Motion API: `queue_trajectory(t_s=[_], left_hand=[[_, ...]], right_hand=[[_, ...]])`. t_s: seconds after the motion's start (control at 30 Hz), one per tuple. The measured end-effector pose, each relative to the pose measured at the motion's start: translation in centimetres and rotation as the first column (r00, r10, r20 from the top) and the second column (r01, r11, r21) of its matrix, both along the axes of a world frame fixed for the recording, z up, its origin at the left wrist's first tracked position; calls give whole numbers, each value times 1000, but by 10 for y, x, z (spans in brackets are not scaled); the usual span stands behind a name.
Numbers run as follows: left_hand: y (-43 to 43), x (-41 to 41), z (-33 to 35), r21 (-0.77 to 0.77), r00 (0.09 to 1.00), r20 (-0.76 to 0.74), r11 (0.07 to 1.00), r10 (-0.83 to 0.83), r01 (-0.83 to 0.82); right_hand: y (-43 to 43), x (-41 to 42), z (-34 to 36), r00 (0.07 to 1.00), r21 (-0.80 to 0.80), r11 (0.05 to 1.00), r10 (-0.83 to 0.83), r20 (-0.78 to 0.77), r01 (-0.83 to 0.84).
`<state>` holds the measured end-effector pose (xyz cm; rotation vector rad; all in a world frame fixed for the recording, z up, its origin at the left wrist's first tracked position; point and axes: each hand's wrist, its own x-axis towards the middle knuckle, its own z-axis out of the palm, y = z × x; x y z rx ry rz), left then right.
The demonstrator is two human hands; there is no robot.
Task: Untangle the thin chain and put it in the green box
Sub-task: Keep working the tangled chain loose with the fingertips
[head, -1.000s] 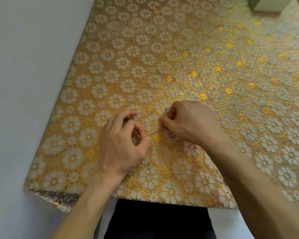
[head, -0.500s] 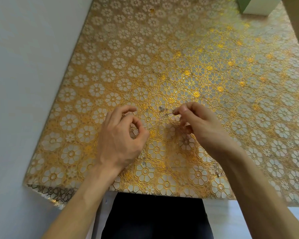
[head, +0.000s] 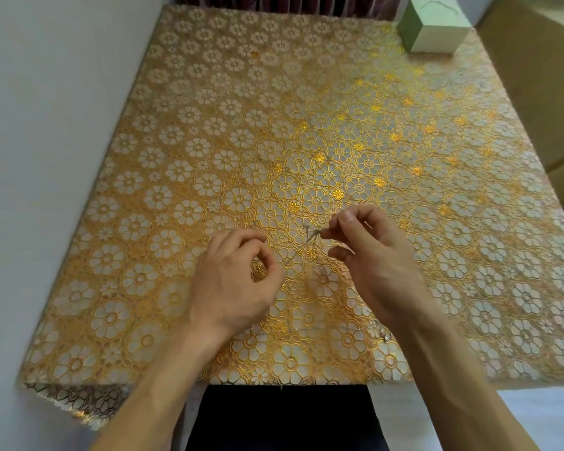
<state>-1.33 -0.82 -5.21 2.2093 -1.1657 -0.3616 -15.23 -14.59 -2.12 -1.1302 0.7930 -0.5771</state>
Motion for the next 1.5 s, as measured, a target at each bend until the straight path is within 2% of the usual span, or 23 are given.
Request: queue_trajectory(t_s=[0.07, 0.13, 0.23, 0.37, 0.6, 0.8, 1.27, 1.4, 1.5], left_hand=[[-3, 0, 1, 40, 999, 35, 999, 9, -11], [-11, 0, 6, -7, 1000, 10, 1000, 6, -6], [-29, 3, 13, -84, 994, -21, 991, -108, 106], [-52, 8, 14, -107, 978, -12, 973, -207, 205], [-69, 23, 19, -179, 953, -237, 973, -188, 147], [-87, 41, 23, -195, 890, -418, 974, -186, 112], [-103, 53, -1, -206, 910, -380, 975, -163, 88], [-102, 53, -6, -217, 904, -394, 973, -165, 83], [-103, 53, -6, -212, 908, -384, 973, -167, 90]], right_hand=[[-1, -1, -4, 999, -33, 999, 16, -28, -16], [-2, 0, -8, 998, -59, 998, 29, -54, -32], [-6, 2, -12, 997, -54, 997, 43, -59, -46], [-15, 7, -12, 999, -29, 999, 22, -33, -23], [-43, 21, -6, 996, -116, 991, -70, -60, 63], [-66, 34, -8, 991, -203, 978, -71, -114, 47], [-84, 36, -32, 978, -415, 910, -101, -181, 17], [-87, 29, -33, 982, -398, 917, -84, -168, 10], [-92, 23, -34, 972, -481, 876, -80, -223, -38]])
